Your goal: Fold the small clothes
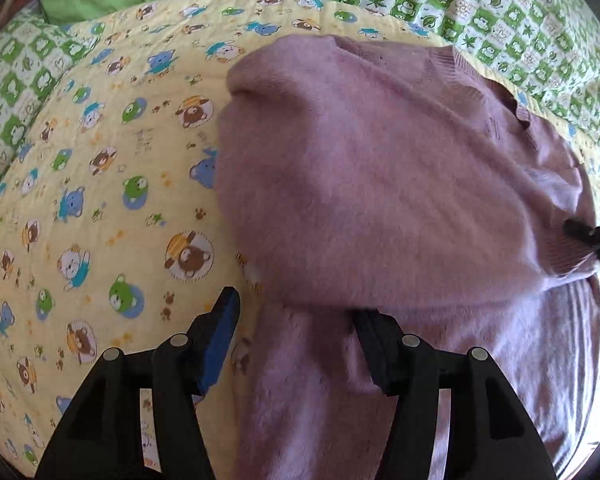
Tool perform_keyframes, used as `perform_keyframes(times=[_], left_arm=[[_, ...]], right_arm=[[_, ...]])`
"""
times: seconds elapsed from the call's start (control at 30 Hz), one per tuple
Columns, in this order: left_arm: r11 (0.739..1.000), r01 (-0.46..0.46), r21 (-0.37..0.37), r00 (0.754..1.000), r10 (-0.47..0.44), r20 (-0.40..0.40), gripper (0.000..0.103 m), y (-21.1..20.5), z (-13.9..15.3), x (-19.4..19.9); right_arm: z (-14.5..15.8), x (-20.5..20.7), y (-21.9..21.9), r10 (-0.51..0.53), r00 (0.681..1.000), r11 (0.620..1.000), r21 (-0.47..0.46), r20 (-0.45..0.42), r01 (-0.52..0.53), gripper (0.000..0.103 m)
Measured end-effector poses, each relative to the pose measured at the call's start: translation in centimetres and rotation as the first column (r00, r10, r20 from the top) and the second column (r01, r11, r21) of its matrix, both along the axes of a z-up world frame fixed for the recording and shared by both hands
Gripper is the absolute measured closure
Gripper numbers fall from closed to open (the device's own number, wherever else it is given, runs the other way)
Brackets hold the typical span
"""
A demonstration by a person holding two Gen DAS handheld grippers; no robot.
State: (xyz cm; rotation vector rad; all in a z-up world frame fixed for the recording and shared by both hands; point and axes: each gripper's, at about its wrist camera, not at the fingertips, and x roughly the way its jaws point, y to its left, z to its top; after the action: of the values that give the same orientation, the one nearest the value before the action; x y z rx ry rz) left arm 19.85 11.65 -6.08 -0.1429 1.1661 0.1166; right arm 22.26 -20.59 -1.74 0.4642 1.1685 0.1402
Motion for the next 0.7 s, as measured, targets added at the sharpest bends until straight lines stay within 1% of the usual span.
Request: perform_keyframes(times=[0.03, 0.07, 0.1, 0.13, 0.17, 0.2, 0.23, 0.27, 0.3, 0.33, 0.4, 0.43, 0.47, 0.5, 0.53, 0.67, 0.7], left_arm=[[1.0, -0.002, 0.013, 1.0, 0.002, 0.002, 0.045, -0.1, -0.2, 0.4], [1.0, -0.01, 0.029, 1.0, 0.01, 0.007, 0.045, -0.3, -0.1, 0.8], [0.999, -0.02, 0.04, 1.0, 0.02, 0.016, 0.045, -0.7, 0.1, 1.3], [0.999, -0.031, 0.044, 0.999, 0.03, 0.025, 0.045, -0.7, 0.4, 1.5], [0.997, -0.058, 0.05, 0.998, 0.056, 0.038, 0.045, -0.3, 0.6, 1.9], [0.995, -0.082, 0.053, 0.996, 0.079, 0.046, 0.045, -0.5, 1.0, 2.2], [0.992, -0.116, 0.056, 0.992, 0.113, 0.053, 0.045, -0.8, 1.0, 2.9], [0.986, -0.16, 0.052, 0.986, 0.156, 0.06, 0.045, -0.3, 1.1, 3.4], [0.977, -0.209, 0.033, 0.976, 0.207, 0.068, 0.045, 0.5, 1.1, 3.6], [0.969, -0.248, 0.011, 0.966, 0.246, 0.074, 0.045, 1.4, 1.2, 3.6], [0.951, -0.308, -0.038, 0.948, 0.31, 0.069, 0.045, 2.8, 0.9, 3.5], [0.946, -0.32, -0.045, 0.945, 0.323, 0.06, 0.045, 3.1, 0.6, 3.5], [0.943, -0.332, -0.037, 0.941, 0.333, 0.049, 0.045, 3.3, 0.2, 3.5], [0.941, -0.337, -0.031, 0.94, 0.339, 0.045, 0.045, 3.4, 0.1, 3.4], [0.939, -0.343, -0.032, 0.938, 0.344, 0.041, 0.045, 3.4, 0.0, 3.2], [0.93, -0.362, -0.061, 0.931, 0.364, 0.03, 0.045, 3.9, -0.2, 2.8], [0.93, -0.361, -0.065, 0.931, 0.364, 0.033, 0.045, 3.9, -0.1, 2.6]], right_arm=[[0.6, 0.7, 0.7, 0.036, 0.999, 0.999, 0.028, 0.006, -0.036, 0.098], [2.0, 1.2, 1.6, 0.074, 0.997, 0.997, 0.034, 0.031, -0.075, 0.098], [3.9, 1.5, 2.1, 0.097, 0.992, 0.994, 0.035, 0.078, -0.1, 0.098], [6.5, 1.4, 2.2, 0.109, 0.982, 0.992, 0.053, 0.152, -0.118, 0.098], [10.4, 1.1, 1.9, 0.108, 0.96, 0.986, 0.096, 0.257, -0.137, 0.098], [13.5, 0.5, 1.4, 0.099, 0.936, 0.981, 0.122, 0.338, -0.148, 0.098], [16.3, -0.2, 0.7, 0.09, 0.908, 0.982, 0.113, 0.41, -0.148, 0.098], [18.5, -0.9, 0.0, 0.084, 0.884, 0.988, 0.08, 0.459, -0.136, 0.098], [19.5, -1.3, -0.7, 0.08, 0.873, 0.991, 0.059, 0.481, -0.123, 0.098], [20.0, -1.6, -2.1, 0.068, 0.871, 0.993, 0.053, 0.486, -0.107, 0.098], [18.8, -1.8, -4.2, 0.042, 0.892, 0.998, 0.032, 0.451, -0.063, 0.098], [16.9, -1.8, -5.5, 0.015, 0.918, 0.999, 0.025, 0.396, -0.027, 0.098], [15.0, -1.9, -6.4, -0.012, 0.938, 0.999, 0.037, 0.346, -0.001, 0.098], [13.6, -1.8, -6.9, -0.028, 0.95, 0.999, 0.041, 0.31, 0.016, 0.098], [11.3, -2.3, -7.3, -0.04, 0.964, 0.999, 0.033, 0.263, 0.033, 0.098], [5.7, -3.2, -7.8, -0.063, 0.987, 0.998, -0.009, 0.149, 0.065, 0.098], [5.3, -3.1, -7.9, -0.069, 0.988, 0.997, -0.012, 0.135, 0.072, 0.098]])
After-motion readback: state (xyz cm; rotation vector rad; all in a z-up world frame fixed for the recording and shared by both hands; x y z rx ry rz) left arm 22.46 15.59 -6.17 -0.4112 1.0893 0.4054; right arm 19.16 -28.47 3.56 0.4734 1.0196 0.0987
